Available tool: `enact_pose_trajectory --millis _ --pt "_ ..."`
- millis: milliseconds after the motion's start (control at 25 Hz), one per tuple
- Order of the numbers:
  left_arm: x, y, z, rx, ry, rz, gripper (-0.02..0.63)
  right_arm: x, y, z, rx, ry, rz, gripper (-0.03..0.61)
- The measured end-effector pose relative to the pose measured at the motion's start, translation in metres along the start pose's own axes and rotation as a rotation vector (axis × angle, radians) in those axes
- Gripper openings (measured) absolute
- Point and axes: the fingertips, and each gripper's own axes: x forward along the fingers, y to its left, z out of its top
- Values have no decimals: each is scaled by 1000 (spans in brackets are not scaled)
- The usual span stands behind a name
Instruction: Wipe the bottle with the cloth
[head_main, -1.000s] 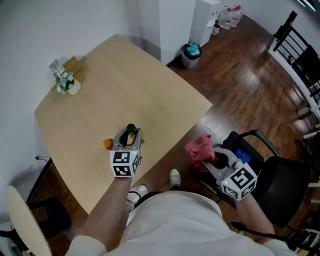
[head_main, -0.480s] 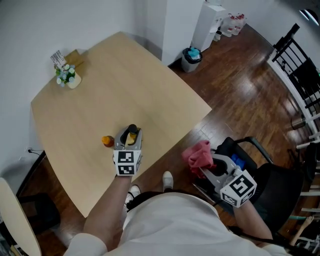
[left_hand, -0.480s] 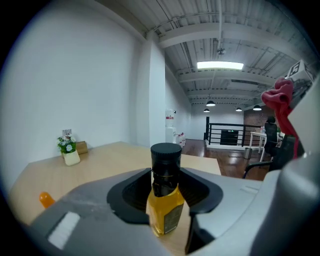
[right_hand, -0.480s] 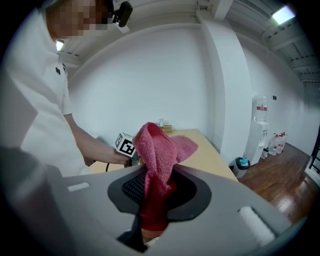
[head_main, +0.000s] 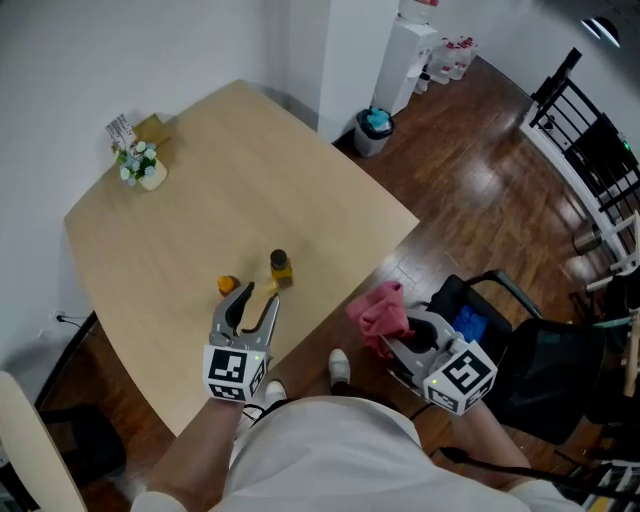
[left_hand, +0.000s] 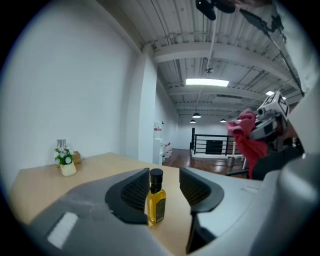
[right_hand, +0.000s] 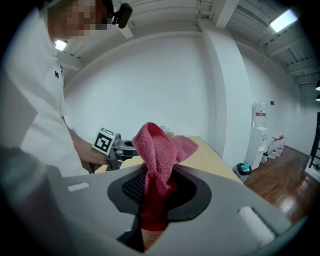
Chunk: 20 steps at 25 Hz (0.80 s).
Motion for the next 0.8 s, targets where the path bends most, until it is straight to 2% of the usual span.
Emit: enact_pose_trajectory --millis 200,480,640,800 --pt "-90 1 24 26 -45 -73 195 -9 44 4 26 -20 -65 86" --pt "-169 10 15 70 -29 -175 183 -44 114 -8 85 -23 -189 86" --pt "-209 0 19 93 -39 -181 179 -66 151 -17 86 -29 -187 86" --pt "-247 -30 28 94 -59 -194 172 -97 178 -15 49 -85 -176 86"
